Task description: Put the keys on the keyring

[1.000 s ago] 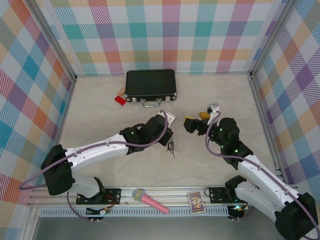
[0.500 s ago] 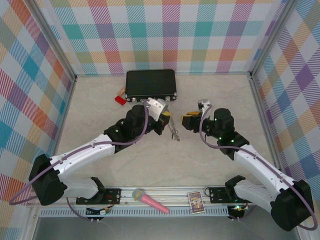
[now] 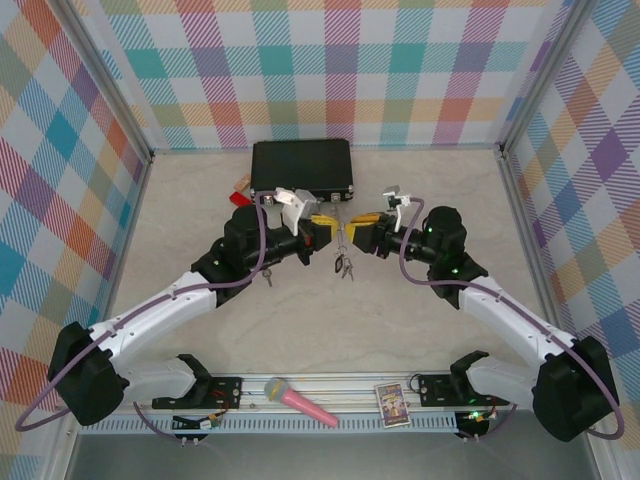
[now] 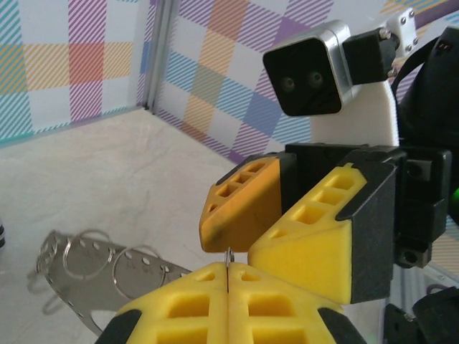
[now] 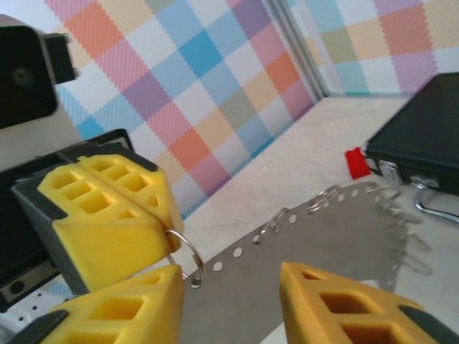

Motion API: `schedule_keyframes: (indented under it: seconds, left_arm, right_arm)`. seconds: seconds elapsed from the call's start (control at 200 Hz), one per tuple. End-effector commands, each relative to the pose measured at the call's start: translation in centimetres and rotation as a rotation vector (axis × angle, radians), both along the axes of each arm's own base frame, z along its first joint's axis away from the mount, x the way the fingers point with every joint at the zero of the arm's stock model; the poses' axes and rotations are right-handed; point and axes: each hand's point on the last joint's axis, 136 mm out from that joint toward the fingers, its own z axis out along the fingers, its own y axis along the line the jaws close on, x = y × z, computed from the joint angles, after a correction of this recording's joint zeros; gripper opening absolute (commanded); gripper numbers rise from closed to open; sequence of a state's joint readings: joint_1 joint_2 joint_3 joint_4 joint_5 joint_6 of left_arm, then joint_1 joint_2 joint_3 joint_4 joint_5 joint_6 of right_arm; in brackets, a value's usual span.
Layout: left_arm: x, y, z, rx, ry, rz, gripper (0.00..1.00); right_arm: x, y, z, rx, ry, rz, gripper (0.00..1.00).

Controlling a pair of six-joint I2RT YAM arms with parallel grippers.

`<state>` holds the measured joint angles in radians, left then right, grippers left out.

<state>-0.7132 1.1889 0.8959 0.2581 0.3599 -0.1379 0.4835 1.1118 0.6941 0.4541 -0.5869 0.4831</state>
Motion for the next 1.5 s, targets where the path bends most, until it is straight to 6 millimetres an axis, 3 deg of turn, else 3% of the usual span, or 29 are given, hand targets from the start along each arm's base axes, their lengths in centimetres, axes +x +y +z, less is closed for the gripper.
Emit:
schedule_keyframes:
  seconds: [0.0, 0.54, 0.68, 0.87, 0.925, 1.075, 1.275, 1.495]
  left_arm:
    - [-0.7, 0.2, 3.4, -0.107, -0.060, -0.044, 0.00]
    - [-1.0, -0.1, 3.8, -0.138, -0.036, -0.069, 0.00]
    - [-1.0, -0.4, 3.6, -0.139, -0.023, -0.084, 0.00]
    - [-0.7, -0.2, 3.1, -0.112, -0.008, -0.061, 0.00]
    - [-0.4, 0.1, 2.6, -0.085, 0.008, -0.041, 0.18]
    - [-0.2, 1.1, 1.1, -0.004, 0.053, -0.018, 0.30]
    - [-0.4, 1.8, -0.6, 0.139, 0.096, -0.007, 0.30]
    - [-1.5, 0.5, -1.2, 0.153, 0.123, -0.119, 0.28]
  right_arm:
    - [-0.9, 0.4, 3.0, 0.076, -0.075, 0.072, 0.37]
    - [-1.8, 0.7, 3.6, 0.104, -0.100, 0.132, 0.20]
    - [-2.1, 0.9, 3.5, 0.103, -0.102, 0.157, 0.00]
    - [-2.2, 0.5, 3.1, 0.055, -0.115, 0.132, 0.00]
    - [-2.2, 0.3, 2.8, 0.025, -0.132, 0.115, 0.00]
    - [-2.2, -0.2, 1.8, -0.090, -0.197, 0.086, 0.00]
    - [-2.7, -0.6, 1.1, -0.185, -0.267, 0.095, 0.00]
    - [-2.8, -0.1, 0.7, -0.211, -0.248, 0.142, 0.00]
